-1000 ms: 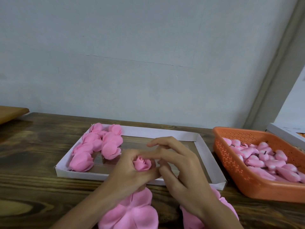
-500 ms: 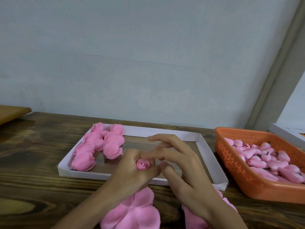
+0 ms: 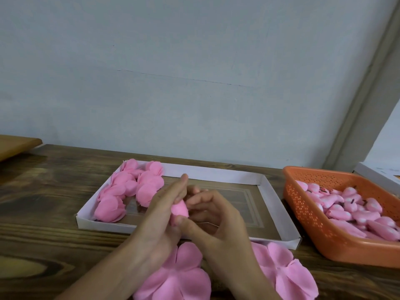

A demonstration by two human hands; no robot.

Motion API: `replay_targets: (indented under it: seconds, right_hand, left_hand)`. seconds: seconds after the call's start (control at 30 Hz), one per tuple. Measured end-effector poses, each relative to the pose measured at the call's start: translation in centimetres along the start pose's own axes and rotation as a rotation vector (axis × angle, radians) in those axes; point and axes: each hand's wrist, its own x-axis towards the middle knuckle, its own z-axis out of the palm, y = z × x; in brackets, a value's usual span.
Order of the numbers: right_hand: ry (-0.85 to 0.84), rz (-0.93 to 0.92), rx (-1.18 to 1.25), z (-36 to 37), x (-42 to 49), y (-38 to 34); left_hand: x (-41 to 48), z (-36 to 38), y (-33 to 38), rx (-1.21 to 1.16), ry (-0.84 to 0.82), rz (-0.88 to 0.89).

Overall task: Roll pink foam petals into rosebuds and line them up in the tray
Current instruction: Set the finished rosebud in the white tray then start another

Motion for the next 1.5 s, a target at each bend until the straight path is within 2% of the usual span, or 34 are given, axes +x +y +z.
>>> replay_targets:
  seconds: [0.07, 0.17, 0.33, 0.47, 0.53, 0.8, 0.93, 1.0, 1.1, 1.17, 1.23, 1.33, 1.4, 1.5]
  right_hand:
    - [0.02, 0.016, 0.004, -0.1, 0.1, -0.1]
    - [0.012, 0.008, 0.037, -0.1, 0.2, -0.3]
    - [-0.017, 0.184, 0.378, -0.9, 0.6, -0.9]
    - [-0.08, 0.304, 0.593, -1.2, 0.7, -0.8]
    - [-0.12, 0.324, 0.65, -0.9, 0.6, -0.7]
    - [-0.259, 0.416, 0.712, -1.1, 0.5, -1.3]
    - [-0.275, 0.451, 0.622, -1.6, 0.6, -1.2]
    - [-0.246, 0.352, 0.322, -2.4, 0.9, -1.2]
    - [-0.126, 0.081, -0.219, -4.0, 1.7, -1.3]
    - [0.023, -0.029, -0.229, -4.9, 2.1, -1.5]
    - [0.088, -0.121, -0.169, -5.3, 2.3, -1.6]
    - [0.016, -0.204, -0.205, -4.7, 1.8, -1.4]
    - [-0.025, -0.214, -0.229, -3.8, 1.3, -1.1]
    - [-0.001, -0.174, -0.164, -2.5, 0.9, -0.6]
  left_hand:
    - [0.1, 0.8, -0.6, -0.021, -0.032, -0.006]
    - [0.1, 1.3, -1.0, -0.185, -0.088, -0.025]
    - [-0.3, -0.2, 0.5, -0.117, -0.211, 0.027]
    - [-0.5, -0.1, -0.1, 0.07, -0.306, 0.076]
    - [-0.7, -0.1, -0.3, 0.13, -0.308, 0.126]
    - [-1.1, 0.0, 0.2, 0.16, -0.284, 0.103]
    - [-1.1, 0.1, 0.0, 0.264, -0.201, 0.166]
    - [-1.2, 0.4, 0.2, 0.379, -0.138, 0.238]
    - [-1.1, 0.4, 0.6, 0.596, 0.001, 0.367]
    - [-0.8, 0.1, 0.6, 0.623, 0.084, 0.426]
    - [-0.8, 0.0, 0.5, 0.649, 0.106, 0.437]
    - [-0.7, 0.1, 0.2, 0.696, 0.079, 0.432]
    - [-0.5, 0.3, -0.1, 0.722, 0.079, 0.432]
    - [-0.5, 0.4, -0.3, 0.678, 0.122, 0.37]
